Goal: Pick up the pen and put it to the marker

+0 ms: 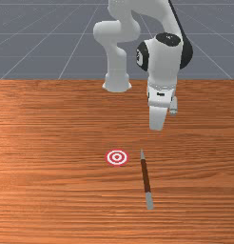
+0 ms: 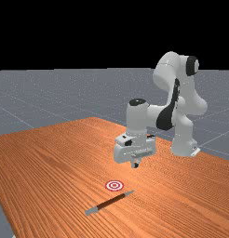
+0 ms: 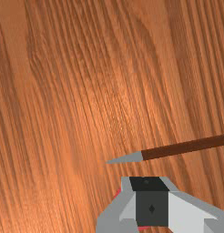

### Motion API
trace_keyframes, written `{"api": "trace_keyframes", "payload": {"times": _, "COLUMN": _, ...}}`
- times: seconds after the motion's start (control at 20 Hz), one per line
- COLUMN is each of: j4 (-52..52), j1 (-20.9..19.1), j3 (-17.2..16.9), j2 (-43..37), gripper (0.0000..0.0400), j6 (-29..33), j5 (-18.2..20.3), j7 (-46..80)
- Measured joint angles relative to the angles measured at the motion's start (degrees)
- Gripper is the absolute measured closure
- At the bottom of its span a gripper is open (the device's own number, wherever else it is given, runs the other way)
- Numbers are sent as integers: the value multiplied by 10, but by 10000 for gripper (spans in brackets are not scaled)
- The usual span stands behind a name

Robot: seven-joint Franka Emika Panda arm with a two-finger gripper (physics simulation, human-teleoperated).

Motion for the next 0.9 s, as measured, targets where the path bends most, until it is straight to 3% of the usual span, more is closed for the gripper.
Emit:
{"api": "trace_keyframes", "payload": {"times": 0.1, "j4": 65, "j1": 60, "j3": 10, "j2": 39, "gripper": 400, "j6": -26, "j5": -6, "j7": 91}}
{"api": "trace_keyframes", "payload": {"times": 0.2, "j4": 105, "j1": 89, "j3": 27, "j2": 64, "gripper": 400, "j6": -42, "j5": -16, "j7": 81}}
{"api": "trace_keyframes", "payload": {"times": 0.45, "j4": 110, "j1": 75, "j3": 40, "j2": 66, "gripper": 400, "j6": -44, "j5": -22, "j7": -1}}
{"api": "trace_keyframes", "payload": {"times": 0.5, "j4": 184, "j1": 72, "j3": 40, "j2": 108, "gripper": 400, "j6": -76, "j5": -24, "j7": -18}}
{"api": "trace_keyframes", "payload": {"times": 0.55, "j4": 329, "j1": 73, "j3": 37, "j2": 189, "gripper": 400, "j6": -138, "j5": -24, "j7": -27}}
{"api": "trace_keyframes", "payload": {"times": 0.85, "j4": 331, "j1": 69, "j3": 30, "j2": 194, "gripper": 400, "j6": -137, "j5": -21, "j7": -4}}
{"api": "trace_keyframes", "payload": {"times": 0.9, "j4": 515, "j1": 70, "j3": 30, "j2": 293, "gripper": 400, "j6": -231, "j5": -18, "j7": -17}}
